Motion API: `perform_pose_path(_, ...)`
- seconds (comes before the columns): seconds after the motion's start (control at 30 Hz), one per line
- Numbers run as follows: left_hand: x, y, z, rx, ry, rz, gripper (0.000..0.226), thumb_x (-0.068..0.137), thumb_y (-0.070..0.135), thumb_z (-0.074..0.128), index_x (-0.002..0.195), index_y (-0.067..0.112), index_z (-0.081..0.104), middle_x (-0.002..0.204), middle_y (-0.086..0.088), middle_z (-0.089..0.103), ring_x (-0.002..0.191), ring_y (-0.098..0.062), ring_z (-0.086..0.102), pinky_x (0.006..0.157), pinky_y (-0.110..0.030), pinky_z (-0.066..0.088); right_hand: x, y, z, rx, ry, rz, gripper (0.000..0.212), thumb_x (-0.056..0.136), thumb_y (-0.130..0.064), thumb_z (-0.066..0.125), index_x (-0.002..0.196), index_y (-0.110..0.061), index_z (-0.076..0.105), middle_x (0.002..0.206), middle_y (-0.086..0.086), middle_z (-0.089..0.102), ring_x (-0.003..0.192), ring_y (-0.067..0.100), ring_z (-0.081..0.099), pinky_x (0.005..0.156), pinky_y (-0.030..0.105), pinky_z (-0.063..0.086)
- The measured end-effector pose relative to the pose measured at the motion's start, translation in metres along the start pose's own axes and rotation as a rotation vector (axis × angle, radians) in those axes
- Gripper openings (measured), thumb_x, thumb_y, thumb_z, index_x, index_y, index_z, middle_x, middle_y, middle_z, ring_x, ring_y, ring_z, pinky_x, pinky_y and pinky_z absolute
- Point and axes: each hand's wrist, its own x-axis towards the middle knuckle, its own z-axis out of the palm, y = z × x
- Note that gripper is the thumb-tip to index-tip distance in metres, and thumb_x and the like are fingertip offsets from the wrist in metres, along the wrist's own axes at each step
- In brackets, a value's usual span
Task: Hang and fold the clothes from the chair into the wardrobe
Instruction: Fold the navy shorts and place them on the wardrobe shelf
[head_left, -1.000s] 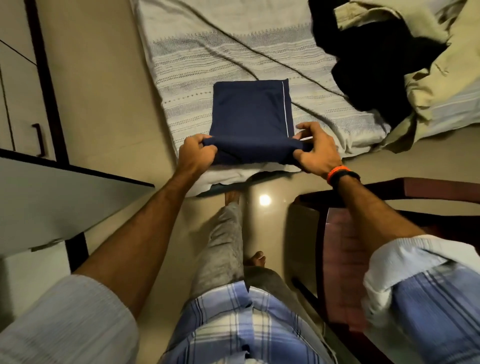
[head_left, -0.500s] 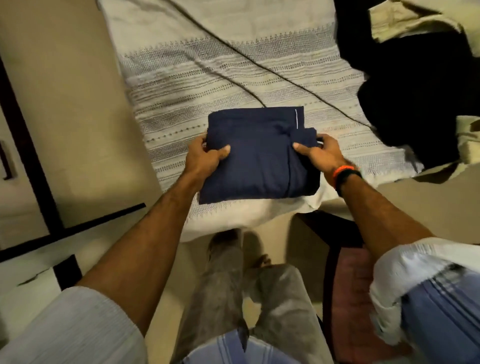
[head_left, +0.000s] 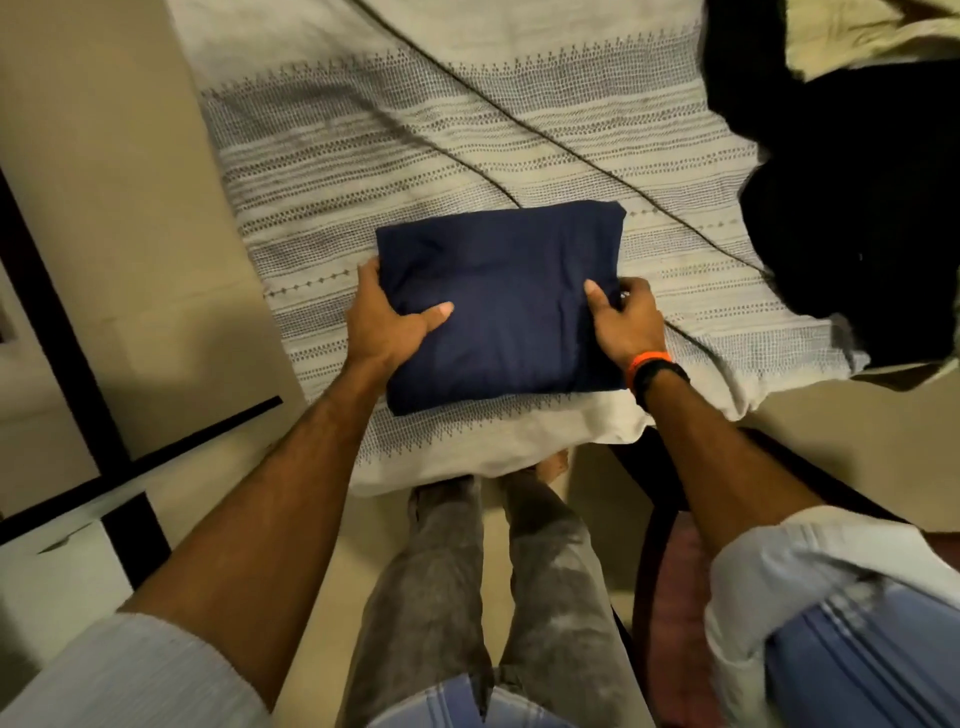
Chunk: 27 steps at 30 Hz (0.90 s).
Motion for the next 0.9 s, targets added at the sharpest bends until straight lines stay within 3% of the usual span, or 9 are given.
perform_pose_path(0.13, -0.023, -0.024, -0.006, 0.039, -0.038, -0.011, 0.106, 0.058, 0.033, 0.094, 0.144, 0.019, 0.033, 0.138, 0.000, 0.053, 0.122, -0.021, 0.053, 0.100, -0.033, 0.044, -0.008, 0.023, -0.001, 0.014, -0.030, -0.019, 0.055, 0.086, -0.049, 0.070, 0.122, -0.010, 0.056, 0.119, 0.006, 0.066, 0.112, 0.025, 0.061, 0.098, 0.036, 0.046)
perform_pose_path(0.27, -0.029, -0.036, -0.013, 0.031, -0.188, -0.014, 0.128, 0.037, 0.046, 0.092, 0.147, 0.024, 0.030, 0.138, 0.006, 0.051, 0.123, -0.019, 0.053, 0.101, -0.042, 0.048, -0.005, 0.029, -0.010, -0.015, -0.144, -0.031, 0.066, 0.074, -0.055, 0.078, 0.123, -0.019, 0.056, 0.120, -0.001, 0.066, 0.108, 0.019, 0.063, 0.098, 0.036, 0.050)
perform_pose_path(0.33, -0.023, -0.036, -0.019, 0.068, -0.264, -0.014, 0.134, 0.032, 0.044, 0.090, 0.149, 0.025, 0.029, 0.141, 0.003, 0.049, 0.126, -0.021, 0.052, 0.102, -0.046, 0.048, -0.002, 0.031, -0.016, -0.049, -0.173, -0.084, 0.059, 0.073, -0.049, 0.081, 0.119, -0.018, 0.059, 0.116, 0.000, 0.068, 0.105, 0.020, 0.064, 0.097, 0.041, 0.051)
perform_pose_path(0.43, -0.020, -0.028, -0.027, 0.202, -0.296, -0.022, 0.135, 0.032, 0.033, 0.092, 0.150, 0.020, 0.029, 0.144, -0.002, 0.048, 0.130, -0.026, 0.048, 0.105, -0.040, 0.043, -0.002, 0.038, -0.025, -0.043, -0.194, -0.140, 0.041, 0.078, -0.033, 0.082, 0.110, -0.015, 0.063, 0.106, 0.000, 0.069, 0.097, 0.018, 0.065, 0.094, 0.043, 0.052)
perform_pose_path(0.5, -0.020, -0.019, -0.026, 0.344, -0.282, -0.029, 0.135, 0.041, 0.023, 0.098, 0.152, 0.014, 0.023, 0.147, -0.009, 0.044, 0.133, -0.032, 0.044, 0.105, -0.037, 0.039, -0.004, 0.038, -0.025, -0.097, -0.182, -0.124, 0.052, 0.077, -0.034, 0.083, 0.118, -0.011, 0.060, 0.114, 0.005, 0.067, 0.104, 0.024, 0.064, 0.097, 0.043, 0.050)
perform_pose_path(0.57, -0.029, -0.005, -0.019, 0.575, -0.218, 0.023, 0.148, 0.043, 0.030, 0.099, 0.155, 0.011, 0.005, 0.154, -0.019, 0.026, 0.140, -0.039, 0.031, 0.112, -0.048, 0.033, -0.013, 0.031, -0.019, -0.295, -0.062, -0.208, 0.074, 0.074, -0.033, 0.083, 0.134, -0.007, 0.047, 0.131, 0.013, 0.057, 0.119, 0.034, 0.055, 0.101, 0.046, 0.044)
perform_pose_path(0.63, -0.037, 0.009, -0.008, 0.730, -0.121, 0.203, 0.160, 0.040, 0.052, 0.094, 0.155, 0.008, -0.007, 0.159, -0.023, 0.003, 0.147, -0.041, 0.012, 0.117, -0.055, 0.019, -0.026, 0.015, -0.008, -0.512, 0.112, -0.495, 0.088, 0.070, -0.033, 0.076, 0.144, -0.005, 0.037, 0.142, 0.017, 0.045, 0.128, 0.037, 0.045, 0.103, 0.049, 0.040)
perform_pose_path(0.73, -0.037, 0.019, 0.015, 0.842, -0.112, 0.467, 0.150, 0.051, 0.070, 0.081, 0.156, 0.010, -0.009, 0.162, -0.019, -0.012, 0.150, -0.039, -0.003, 0.120, -0.055, 0.007, -0.037, -0.002, 0.010, -0.750, 0.157, -0.840, 0.097, 0.072, -0.050, 0.058, 0.153, -0.008, 0.025, 0.160, 0.019, 0.021, 0.145, 0.036, 0.026, 0.115, 0.051, 0.025)
perform_pose_path(0.9, -0.026, -0.001, 0.047, 0.958, -0.288, 0.358, 0.146, 0.058, 0.066, 0.081, 0.155, 0.015, -0.016, 0.161, -0.011, -0.026, 0.149, -0.033, -0.019, 0.121, -0.055, -0.002, -0.019, 0.026, 0.030, -0.830, -0.058, -0.602, 0.119, 0.074, -0.087, 0.029, 0.157, -0.008, -0.004, 0.165, 0.011, -0.010, 0.152, 0.027, -0.004, 0.122, 0.052, 0.007)
